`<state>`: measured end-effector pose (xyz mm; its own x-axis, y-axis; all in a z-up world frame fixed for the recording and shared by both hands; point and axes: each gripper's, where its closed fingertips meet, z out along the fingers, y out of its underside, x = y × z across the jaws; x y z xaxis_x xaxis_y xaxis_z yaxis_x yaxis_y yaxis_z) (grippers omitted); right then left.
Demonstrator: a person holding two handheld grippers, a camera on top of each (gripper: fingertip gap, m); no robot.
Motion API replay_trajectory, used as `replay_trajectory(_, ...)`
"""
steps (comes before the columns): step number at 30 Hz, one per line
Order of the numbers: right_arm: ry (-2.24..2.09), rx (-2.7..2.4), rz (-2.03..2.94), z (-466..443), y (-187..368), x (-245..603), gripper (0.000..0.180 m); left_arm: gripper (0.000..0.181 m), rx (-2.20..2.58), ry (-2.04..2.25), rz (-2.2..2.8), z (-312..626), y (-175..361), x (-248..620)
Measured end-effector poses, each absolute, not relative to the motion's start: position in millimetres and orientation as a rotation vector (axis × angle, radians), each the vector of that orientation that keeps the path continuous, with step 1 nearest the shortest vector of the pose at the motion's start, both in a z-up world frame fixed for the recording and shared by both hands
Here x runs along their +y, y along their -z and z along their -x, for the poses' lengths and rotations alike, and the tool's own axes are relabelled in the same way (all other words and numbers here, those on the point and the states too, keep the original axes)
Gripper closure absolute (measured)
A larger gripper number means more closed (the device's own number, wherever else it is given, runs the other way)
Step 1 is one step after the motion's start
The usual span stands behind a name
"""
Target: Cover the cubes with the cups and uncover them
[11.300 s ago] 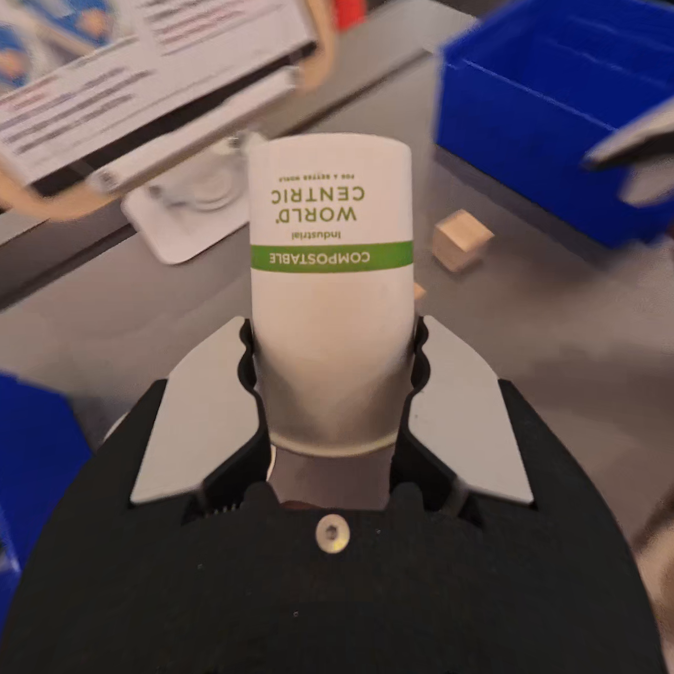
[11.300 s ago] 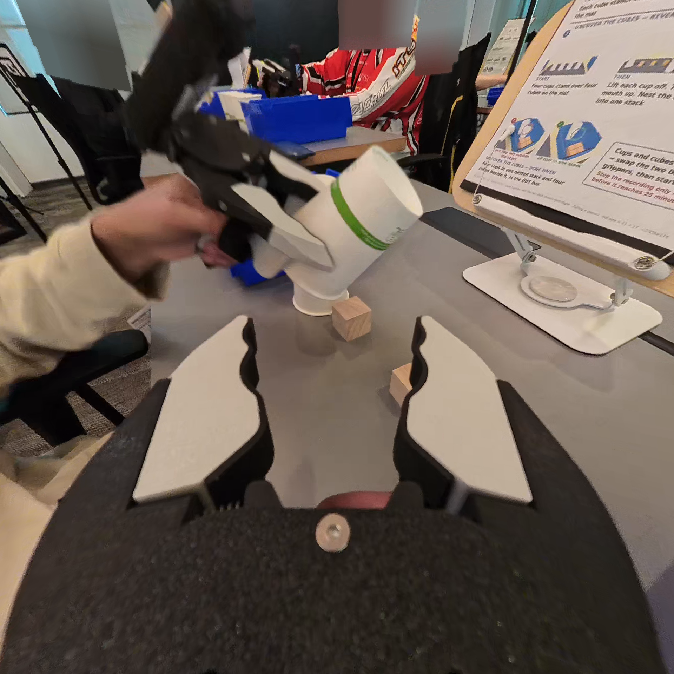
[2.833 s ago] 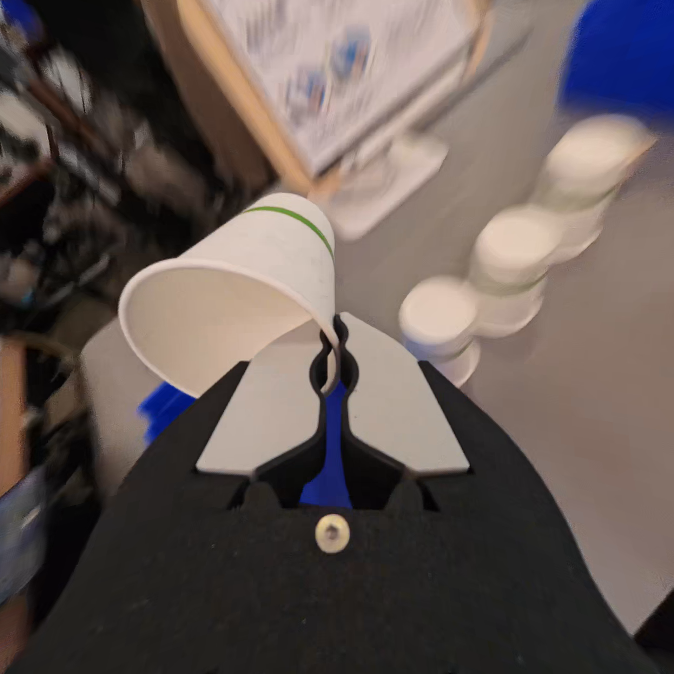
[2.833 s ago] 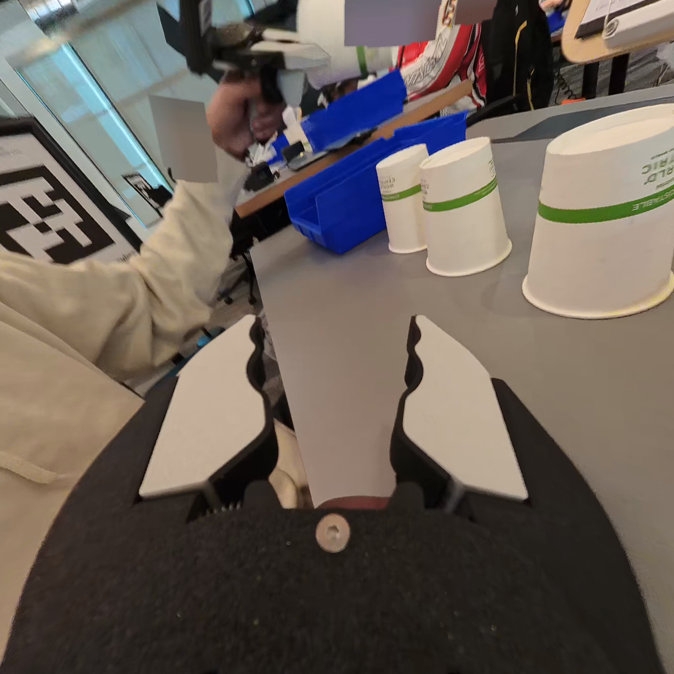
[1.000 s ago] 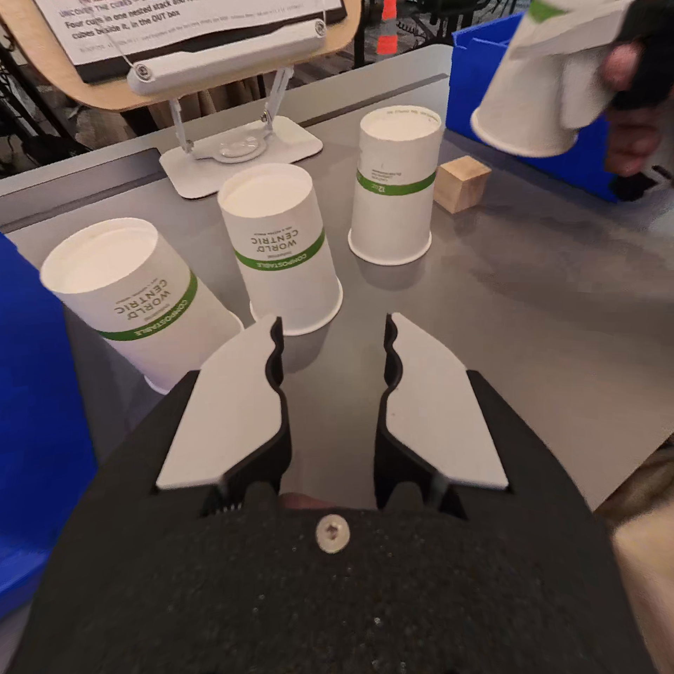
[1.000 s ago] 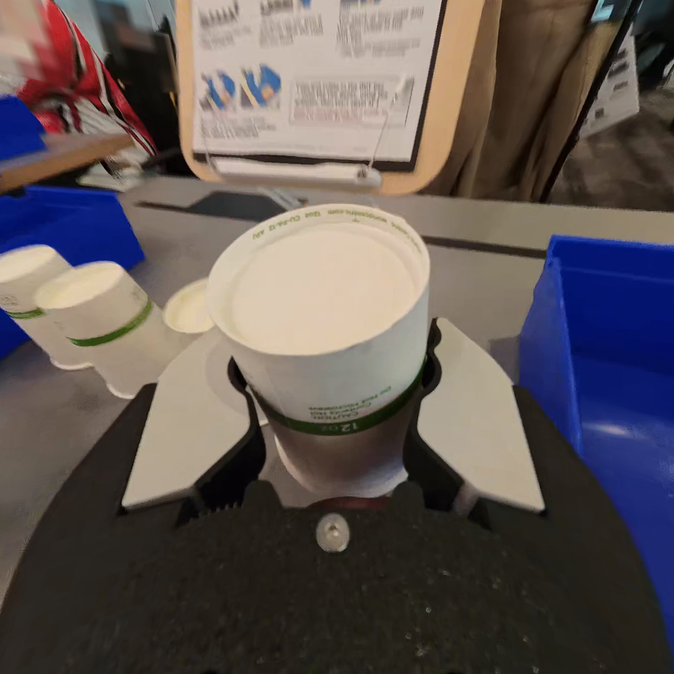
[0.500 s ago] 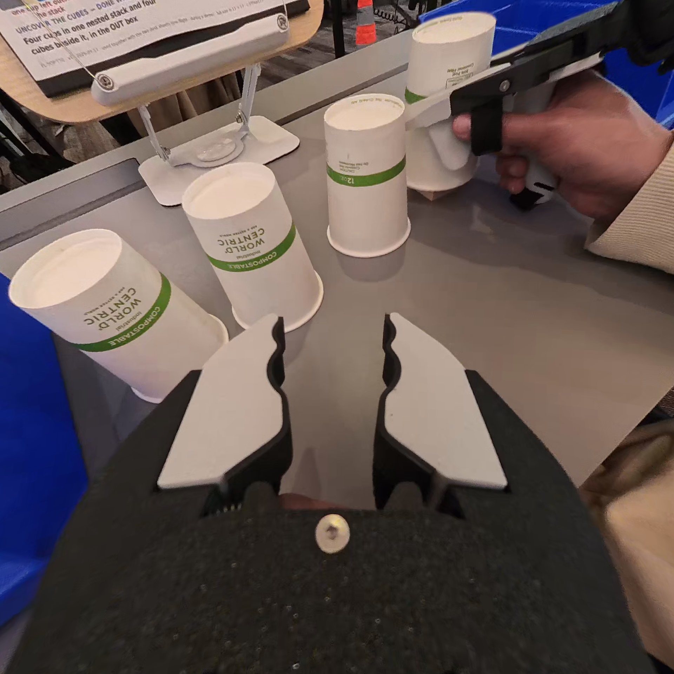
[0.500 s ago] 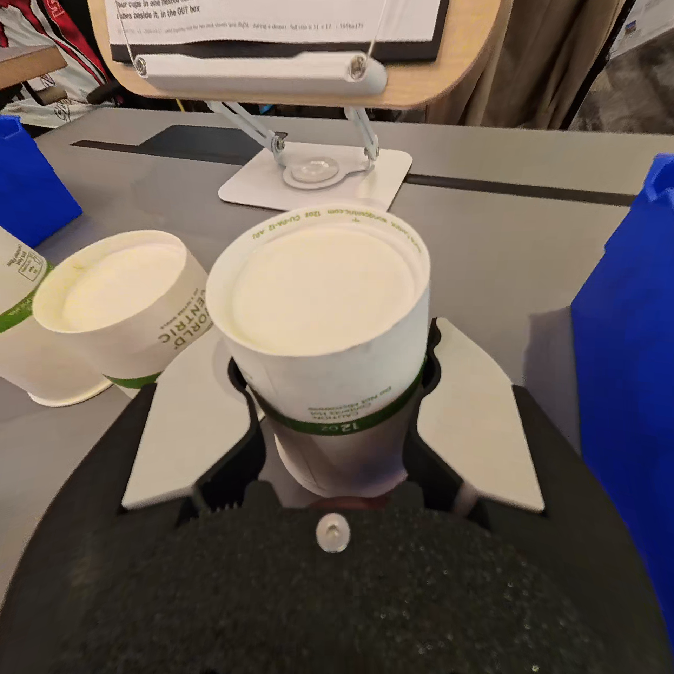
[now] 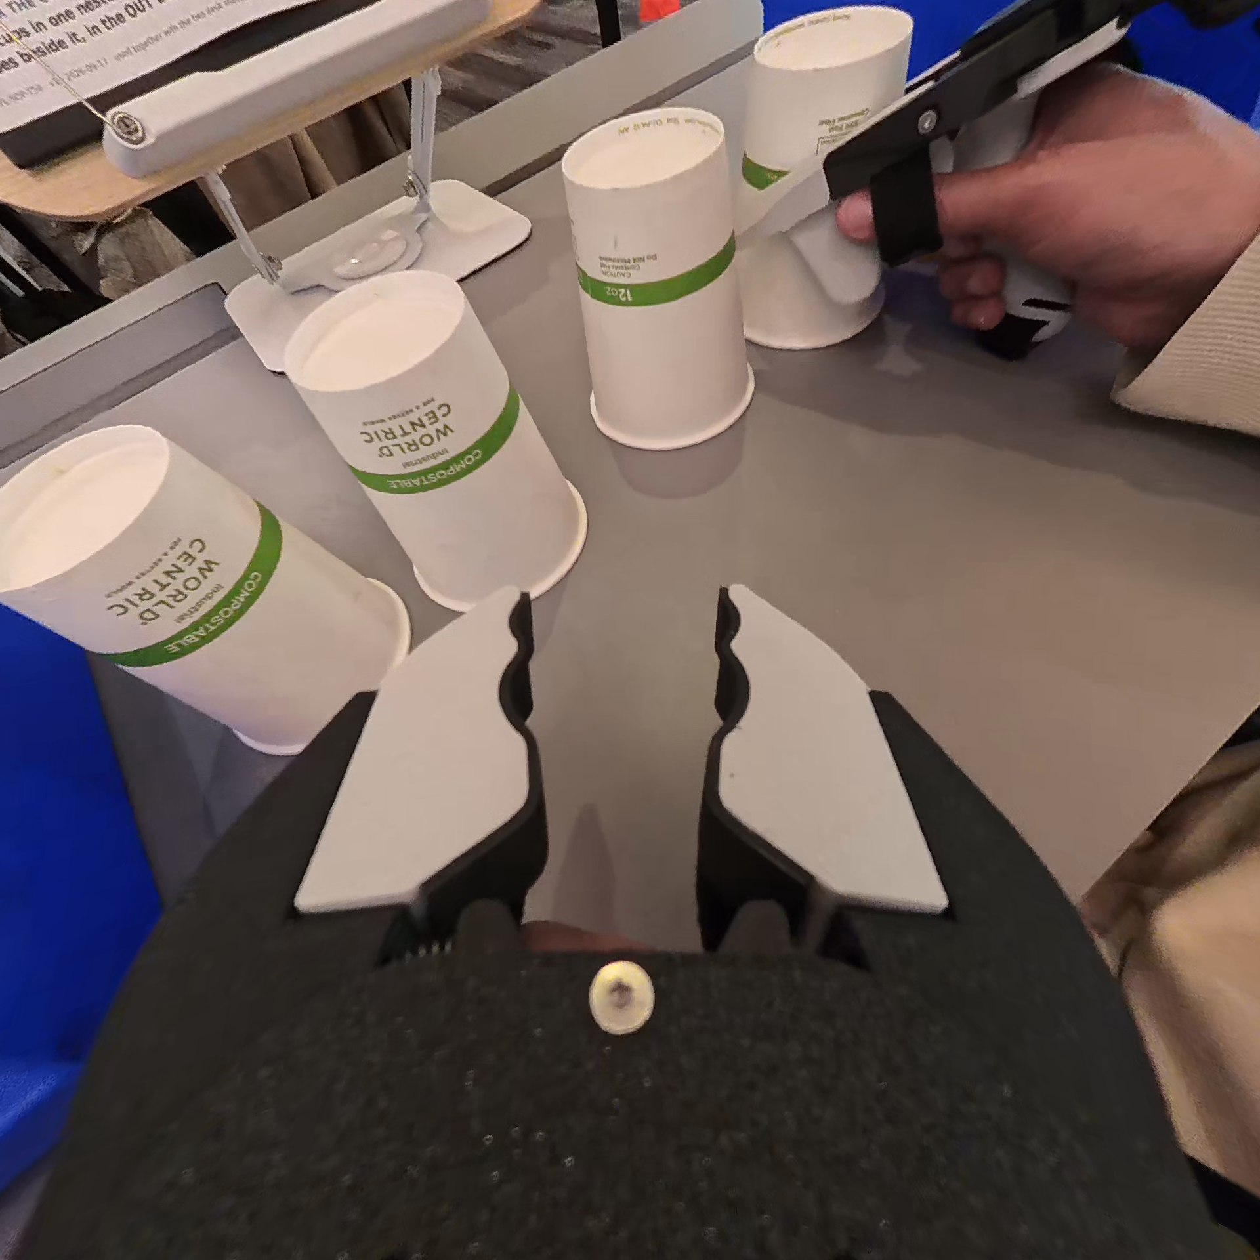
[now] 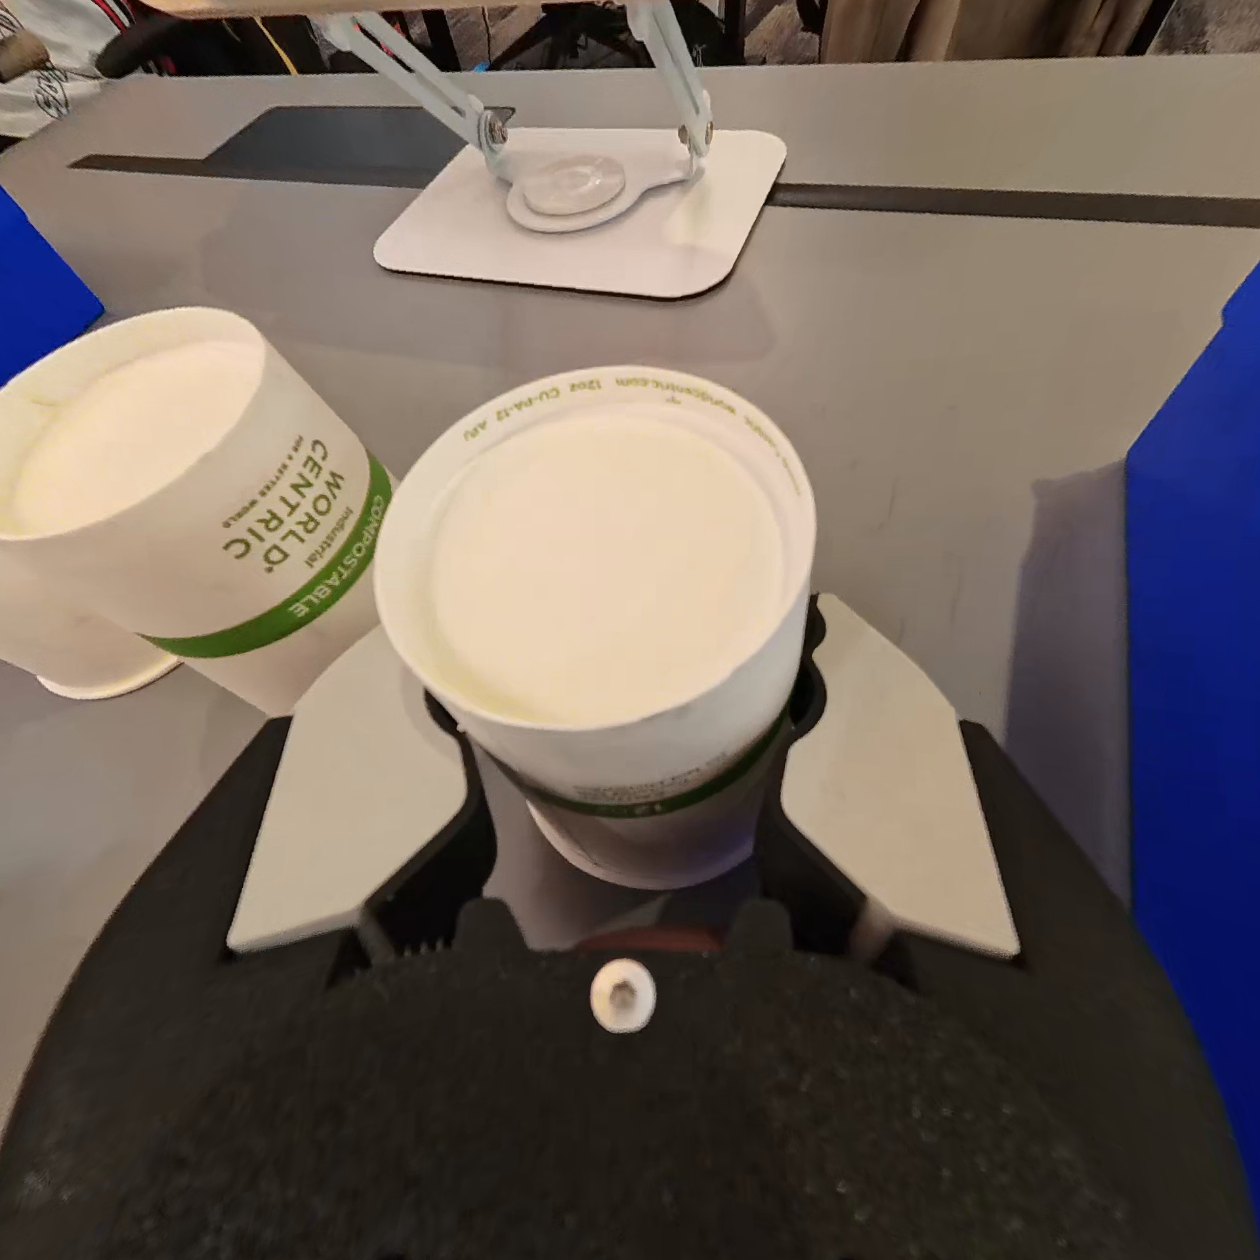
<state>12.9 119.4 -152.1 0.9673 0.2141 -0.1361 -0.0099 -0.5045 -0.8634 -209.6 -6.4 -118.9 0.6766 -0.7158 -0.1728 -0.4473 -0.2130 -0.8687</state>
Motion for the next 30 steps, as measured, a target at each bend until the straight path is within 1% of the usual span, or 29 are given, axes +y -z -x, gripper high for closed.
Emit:
replay_trajectory(5,-0.281,-0.169,2.062,-10,148,117,0.080,0.128,0.898,0.329,1.862,211,119,-5)
replay_trajectory(7,-0.245,-0.213,1.992,-8,133,109,0.068,0.125,0.857,0.356,1.866,214,114,-3)
replay_trajectory(9,-0.166,-0.274,1.913,-9,113,91,0.066,0.121,0.787,0.392,1.875,220,108,0)
replay_trajectory(12,-0.193,-0.323,1.855,0,99,45,0.070,0.117,0.656,0.443,1.863,234,97,9)
replay_trajectory(15,-0.245,-0.385,1.789,23,99,-3,0.073,0.114,0.519,0.483,1.844,250,88,16)
replay_trajectory(18,-0.271,-0.429,1.715,42,104,-35,0.079,0.114,0.403,0.418,1.827,271,89,20)
replay_trajectory(21,-0.311,-0.392,1.675,47,100,-54,0.090,0.113,0.350,0.376,1.862,280,103,13)
replay_trajectory(25,-0.489,-0.393,1.708,55,95,-74,0.090,0.111,0.337,0.387,1.918,279,122,-4)
replay_trajectory(30,-0.398,-0.392,1.680,38,92,-75,0.092,0.110,0.362,0.375,1.855,276,109,-10)
